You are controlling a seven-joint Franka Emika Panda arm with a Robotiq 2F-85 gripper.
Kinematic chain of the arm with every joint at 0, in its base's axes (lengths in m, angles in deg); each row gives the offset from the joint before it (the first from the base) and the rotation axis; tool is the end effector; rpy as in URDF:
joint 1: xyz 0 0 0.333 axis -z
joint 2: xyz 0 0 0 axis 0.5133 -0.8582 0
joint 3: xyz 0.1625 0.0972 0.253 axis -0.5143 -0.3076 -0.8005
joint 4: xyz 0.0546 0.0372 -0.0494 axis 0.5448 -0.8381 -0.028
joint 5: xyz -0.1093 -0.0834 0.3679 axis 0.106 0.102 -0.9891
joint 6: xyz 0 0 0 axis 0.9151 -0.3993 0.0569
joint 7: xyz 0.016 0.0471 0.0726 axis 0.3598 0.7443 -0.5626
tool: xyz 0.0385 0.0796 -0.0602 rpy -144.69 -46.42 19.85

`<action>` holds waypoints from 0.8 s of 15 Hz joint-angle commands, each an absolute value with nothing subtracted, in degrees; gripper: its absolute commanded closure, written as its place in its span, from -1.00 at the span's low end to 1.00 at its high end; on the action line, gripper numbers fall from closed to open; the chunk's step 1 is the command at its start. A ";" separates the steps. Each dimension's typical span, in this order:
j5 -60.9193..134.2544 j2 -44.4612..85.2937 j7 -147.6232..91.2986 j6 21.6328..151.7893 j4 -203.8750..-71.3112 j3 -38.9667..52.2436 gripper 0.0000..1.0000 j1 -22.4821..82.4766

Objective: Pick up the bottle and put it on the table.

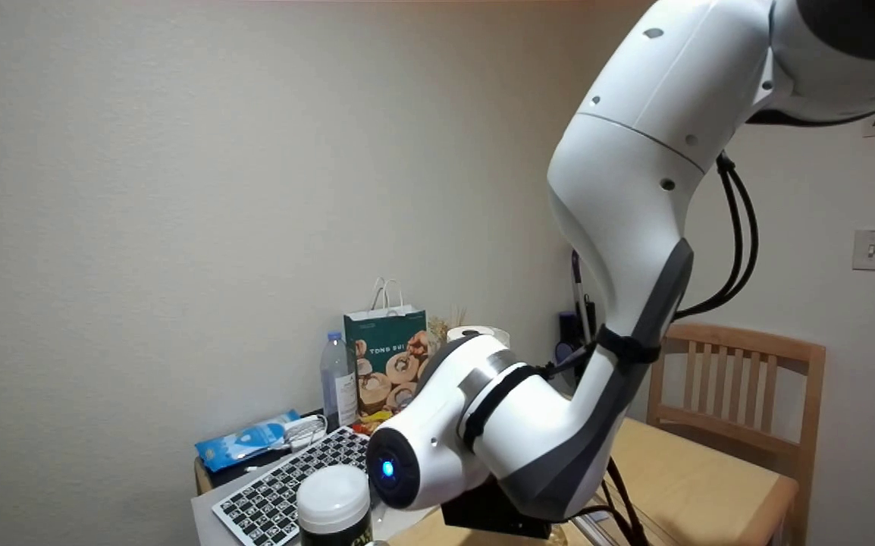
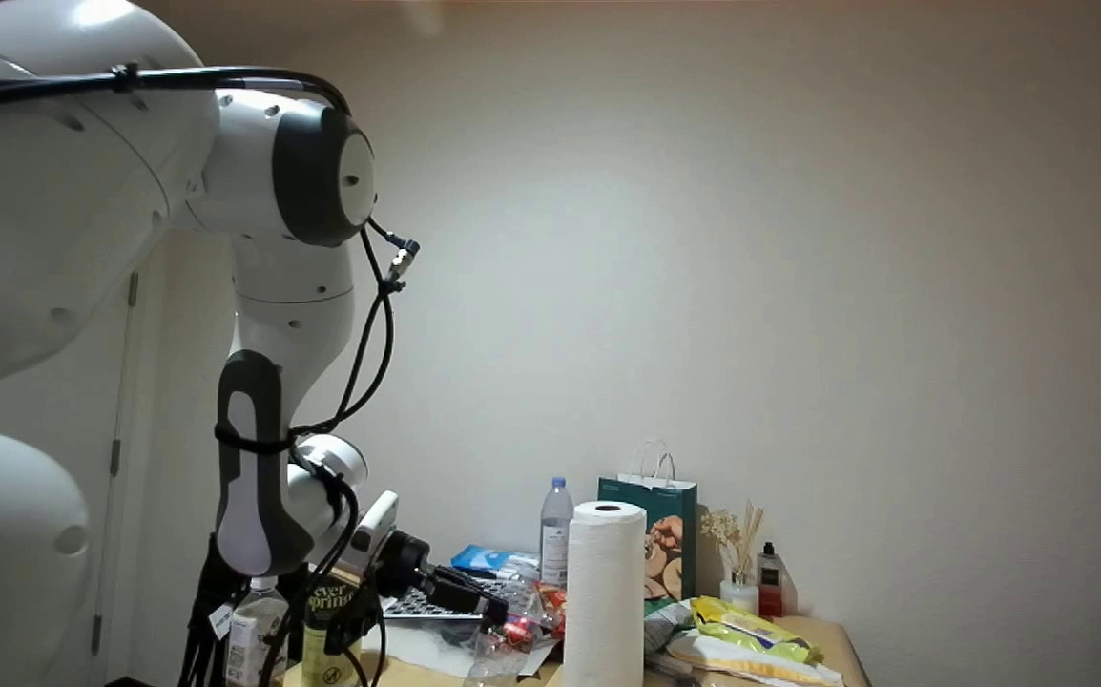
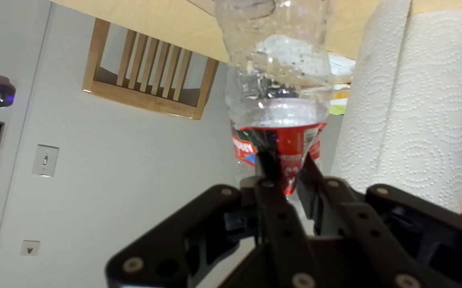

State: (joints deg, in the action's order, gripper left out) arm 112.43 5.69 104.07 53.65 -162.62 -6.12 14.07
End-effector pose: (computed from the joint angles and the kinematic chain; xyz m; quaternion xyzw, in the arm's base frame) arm 0.5277 0.1589 0.1716 0.7173 -0.3981 0.4368 0.3689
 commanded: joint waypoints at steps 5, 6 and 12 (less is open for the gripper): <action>113.60 0.62 113.98 47.46 -158.71 -6.33 0.91 13.92; 113.41 0.06 114.09 47.37 -158.41 -6.41 0.91 14.07; 113.03 -1.96 113.26 47.28 -156.88 -6.40 -0.25 14.42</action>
